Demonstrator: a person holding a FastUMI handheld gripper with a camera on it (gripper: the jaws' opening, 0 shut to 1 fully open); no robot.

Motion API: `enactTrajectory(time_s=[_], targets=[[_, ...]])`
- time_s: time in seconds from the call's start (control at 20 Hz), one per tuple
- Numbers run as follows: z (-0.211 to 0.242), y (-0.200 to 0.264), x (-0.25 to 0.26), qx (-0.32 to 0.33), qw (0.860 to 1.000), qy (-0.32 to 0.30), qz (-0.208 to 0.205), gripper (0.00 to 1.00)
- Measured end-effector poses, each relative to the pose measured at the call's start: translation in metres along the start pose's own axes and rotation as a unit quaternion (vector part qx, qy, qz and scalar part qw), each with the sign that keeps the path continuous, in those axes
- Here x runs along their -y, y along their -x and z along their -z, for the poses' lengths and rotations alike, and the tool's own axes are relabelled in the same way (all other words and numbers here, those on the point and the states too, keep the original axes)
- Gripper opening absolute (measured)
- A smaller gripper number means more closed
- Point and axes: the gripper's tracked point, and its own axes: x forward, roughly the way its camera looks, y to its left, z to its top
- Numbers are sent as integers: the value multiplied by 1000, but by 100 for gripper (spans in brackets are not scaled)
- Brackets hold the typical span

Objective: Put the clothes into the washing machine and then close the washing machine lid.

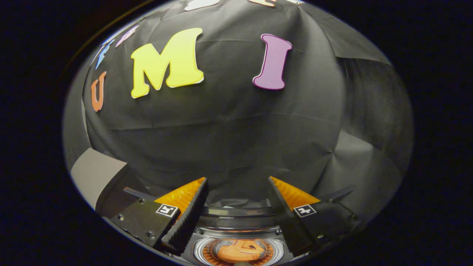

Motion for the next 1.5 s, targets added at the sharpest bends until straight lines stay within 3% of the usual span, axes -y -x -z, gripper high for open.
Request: enactTrajectory(time_s=[0.75,1.5], targets=[[27,47,-1,45,999,5,0,99],[70,89,-1,51,999,8,12,99]])
